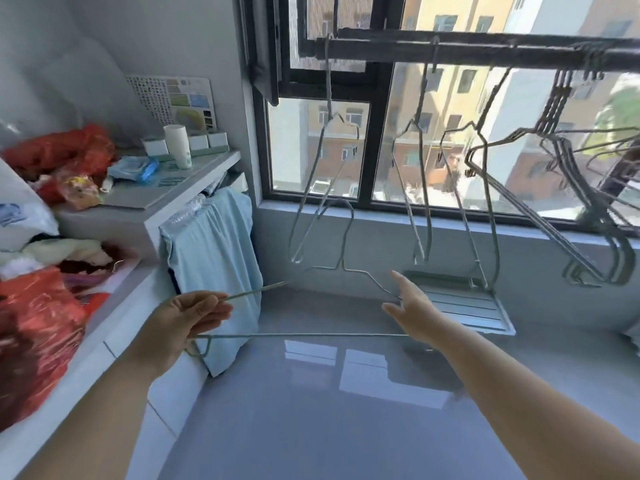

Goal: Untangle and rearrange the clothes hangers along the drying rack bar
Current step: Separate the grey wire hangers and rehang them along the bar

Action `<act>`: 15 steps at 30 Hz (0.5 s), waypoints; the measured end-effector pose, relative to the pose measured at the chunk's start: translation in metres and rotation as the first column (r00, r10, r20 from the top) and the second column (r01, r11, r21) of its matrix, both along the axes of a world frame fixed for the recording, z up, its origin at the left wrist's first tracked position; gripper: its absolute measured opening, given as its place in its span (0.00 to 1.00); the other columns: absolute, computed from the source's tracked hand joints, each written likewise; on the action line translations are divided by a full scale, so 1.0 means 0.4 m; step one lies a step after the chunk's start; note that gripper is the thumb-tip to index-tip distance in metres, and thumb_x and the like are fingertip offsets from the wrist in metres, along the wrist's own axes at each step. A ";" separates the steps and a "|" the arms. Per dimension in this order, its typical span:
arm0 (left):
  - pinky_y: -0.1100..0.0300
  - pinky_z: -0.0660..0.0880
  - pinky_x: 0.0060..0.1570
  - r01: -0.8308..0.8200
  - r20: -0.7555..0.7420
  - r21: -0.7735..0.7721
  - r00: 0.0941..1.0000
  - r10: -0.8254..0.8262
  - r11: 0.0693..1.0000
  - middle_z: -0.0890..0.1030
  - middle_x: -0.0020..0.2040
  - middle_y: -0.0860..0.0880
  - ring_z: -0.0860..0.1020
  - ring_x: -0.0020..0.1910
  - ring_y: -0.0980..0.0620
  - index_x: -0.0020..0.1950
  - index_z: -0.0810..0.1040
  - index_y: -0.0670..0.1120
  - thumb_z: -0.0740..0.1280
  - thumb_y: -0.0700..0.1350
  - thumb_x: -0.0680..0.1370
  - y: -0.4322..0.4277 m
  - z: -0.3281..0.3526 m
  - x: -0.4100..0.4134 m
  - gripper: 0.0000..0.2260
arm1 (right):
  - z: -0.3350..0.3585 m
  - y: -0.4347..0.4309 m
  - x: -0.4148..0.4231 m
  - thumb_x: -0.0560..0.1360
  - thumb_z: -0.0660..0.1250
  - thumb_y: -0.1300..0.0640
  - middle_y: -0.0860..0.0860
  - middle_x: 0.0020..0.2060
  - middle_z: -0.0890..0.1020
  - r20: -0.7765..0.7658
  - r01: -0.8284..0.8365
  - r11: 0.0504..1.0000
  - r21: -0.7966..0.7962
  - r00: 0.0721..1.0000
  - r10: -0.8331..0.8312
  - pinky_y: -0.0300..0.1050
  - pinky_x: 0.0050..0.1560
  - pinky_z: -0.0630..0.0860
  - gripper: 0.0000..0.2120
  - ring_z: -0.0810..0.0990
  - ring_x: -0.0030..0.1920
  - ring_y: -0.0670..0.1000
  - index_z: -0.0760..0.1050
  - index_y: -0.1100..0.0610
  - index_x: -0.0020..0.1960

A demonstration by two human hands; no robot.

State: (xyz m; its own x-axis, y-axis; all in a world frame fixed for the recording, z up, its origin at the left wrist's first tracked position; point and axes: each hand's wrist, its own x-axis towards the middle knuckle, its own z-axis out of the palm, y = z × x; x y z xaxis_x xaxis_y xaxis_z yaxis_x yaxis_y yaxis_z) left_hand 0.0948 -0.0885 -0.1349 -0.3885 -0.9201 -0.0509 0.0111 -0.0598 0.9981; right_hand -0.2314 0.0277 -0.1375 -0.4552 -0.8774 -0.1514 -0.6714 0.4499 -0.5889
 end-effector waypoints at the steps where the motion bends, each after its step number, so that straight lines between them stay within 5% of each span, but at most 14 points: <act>1: 0.69 0.77 0.35 0.007 -0.007 0.013 1.000 -0.007 1.000 0.84 0.36 0.49 0.82 0.37 0.57 0.45 0.78 0.43 0.58 0.37 0.78 -0.014 -0.010 0.011 0.09 | -0.008 0.001 -0.004 0.77 0.62 0.56 0.56 0.60 0.72 -0.022 0.003 0.999 0.035 1.000 -0.002 0.49 0.67 0.62 0.25 0.69 0.61 0.54 0.61 0.55 0.72; 3: 0.69 0.78 0.38 0.051 -0.037 0.030 0.998 -0.050 0.998 0.85 0.38 0.48 0.82 0.38 0.57 0.42 0.81 0.45 0.64 0.43 0.75 -0.035 -0.025 0.024 0.07 | -0.008 0.004 -0.003 0.78 0.60 0.56 0.58 0.49 0.78 -0.007 -0.005 0.997 0.077 1.000 0.006 0.50 0.55 0.71 0.09 0.75 0.51 0.58 0.76 0.56 0.53; 5: 0.63 0.77 0.48 0.097 -0.029 0.039 0.995 -0.096 0.994 0.85 0.40 0.48 0.82 0.42 0.56 0.40 0.83 0.46 0.73 0.53 0.65 -0.055 -0.043 0.026 0.11 | 0.009 0.020 0.004 0.78 0.58 0.58 0.55 0.35 0.77 0.005 -0.051 0.997 0.061 0.999 0.051 0.43 0.41 0.70 0.13 0.75 0.38 0.55 0.74 0.52 0.36; 7: 0.56 0.72 0.55 0.070 0.047 0.033 0.996 -0.071 0.997 0.84 0.40 0.49 0.81 0.47 0.52 0.40 0.82 0.47 0.74 0.54 0.63 -0.070 -0.069 0.015 0.13 | 0.041 0.046 0.017 0.78 0.58 0.57 0.47 0.27 0.69 0.000 -0.102 0.990 0.102 0.995 0.102 0.33 0.29 0.63 0.12 0.67 0.29 0.47 0.75 0.53 0.38; 10: 0.57 0.66 0.55 -0.023 0.225 0.001 0.974 0.022 1.000 0.80 0.50 0.45 0.74 0.58 0.46 0.49 0.78 0.44 0.69 0.45 0.72 -0.089 -0.120 -0.023 0.08 | 0.080 0.096 0.038 0.78 0.59 0.55 0.49 0.27 0.66 0.028 -0.121 0.977 0.175 0.993 0.118 0.32 0.22 0.59 0.10 0.62 0.26 0.47 0.79 0.56 0.45; 15: 0.50 0.62 0.66 -0.021 0.438 -0.082 0.897 0.055 0.996 0.64 0.70 0.42 0.62 0.69 0.45 0.70 0.62 0.42 0.70 0.48 0.71 -0.080 -0.182 -0.116 0.31 | 0.110 0.143 0.099 0.77 0.60 0.54 0.48 0.30 0.70 0.213 -0.024 0.994 0.103 0.977 0.002 0.37 0.26 0.61 0.10 0.66 0.26 0.45 0.79 0.49 0.45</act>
State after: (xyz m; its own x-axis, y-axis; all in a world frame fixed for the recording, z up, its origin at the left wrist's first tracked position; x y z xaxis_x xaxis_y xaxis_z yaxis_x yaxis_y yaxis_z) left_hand 0.0484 -0.1203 -0.2079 -0.3071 -0.9413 -0.1401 -0.4291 0.0056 0.9032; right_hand -0.1919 0.0851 -0.0936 -0.3914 -0.8572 -0.3347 -0.5421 0.5087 -0.6688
